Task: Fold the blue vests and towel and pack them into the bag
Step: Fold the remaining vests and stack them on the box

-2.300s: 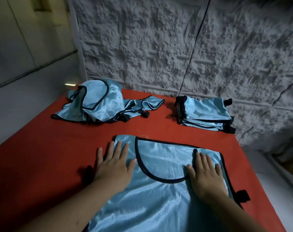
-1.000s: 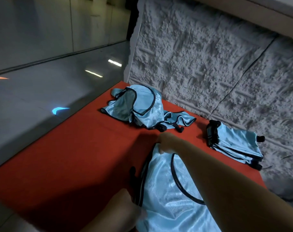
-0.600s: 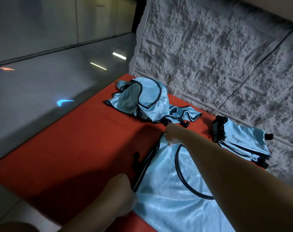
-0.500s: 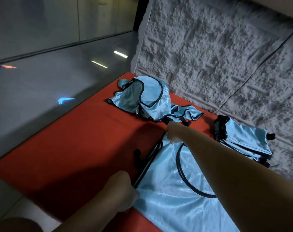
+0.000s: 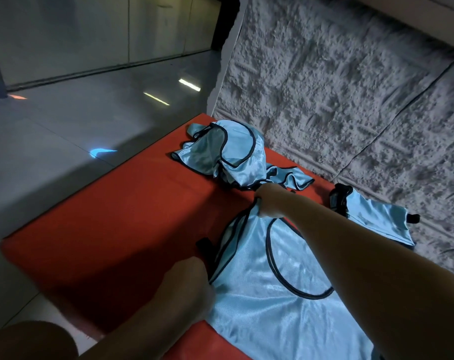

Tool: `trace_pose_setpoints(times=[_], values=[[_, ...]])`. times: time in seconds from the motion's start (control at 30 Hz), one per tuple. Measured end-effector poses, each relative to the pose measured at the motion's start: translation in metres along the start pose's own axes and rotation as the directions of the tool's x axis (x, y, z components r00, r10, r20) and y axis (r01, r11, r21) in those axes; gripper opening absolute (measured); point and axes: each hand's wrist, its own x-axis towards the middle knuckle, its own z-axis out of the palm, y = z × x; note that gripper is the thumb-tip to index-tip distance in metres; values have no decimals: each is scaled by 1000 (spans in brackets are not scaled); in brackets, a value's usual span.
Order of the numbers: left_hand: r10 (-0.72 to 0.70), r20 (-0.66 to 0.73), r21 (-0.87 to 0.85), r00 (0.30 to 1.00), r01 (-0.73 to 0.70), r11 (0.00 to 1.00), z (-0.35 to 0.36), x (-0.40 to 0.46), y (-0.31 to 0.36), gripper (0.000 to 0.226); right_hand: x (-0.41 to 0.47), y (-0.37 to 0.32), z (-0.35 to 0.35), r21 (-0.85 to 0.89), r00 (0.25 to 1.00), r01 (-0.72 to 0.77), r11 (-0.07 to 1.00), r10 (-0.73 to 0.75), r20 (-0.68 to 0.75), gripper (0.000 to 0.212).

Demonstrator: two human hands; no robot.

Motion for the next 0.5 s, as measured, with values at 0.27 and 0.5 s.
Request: trace_pose_setpoints(times=[0.27, 0.5], values=[[16, -284, -198, 959, -75, 977, -4, 0, 1, 16, 0, 7, -1, 391, 984, -67, 918, 127, -128, 17], [185, -364, -184, 913, -265, 946, 11, -33, 43, 20, -17, 14, -6, 318, 972, -57, 946, 125, -197, 21]])
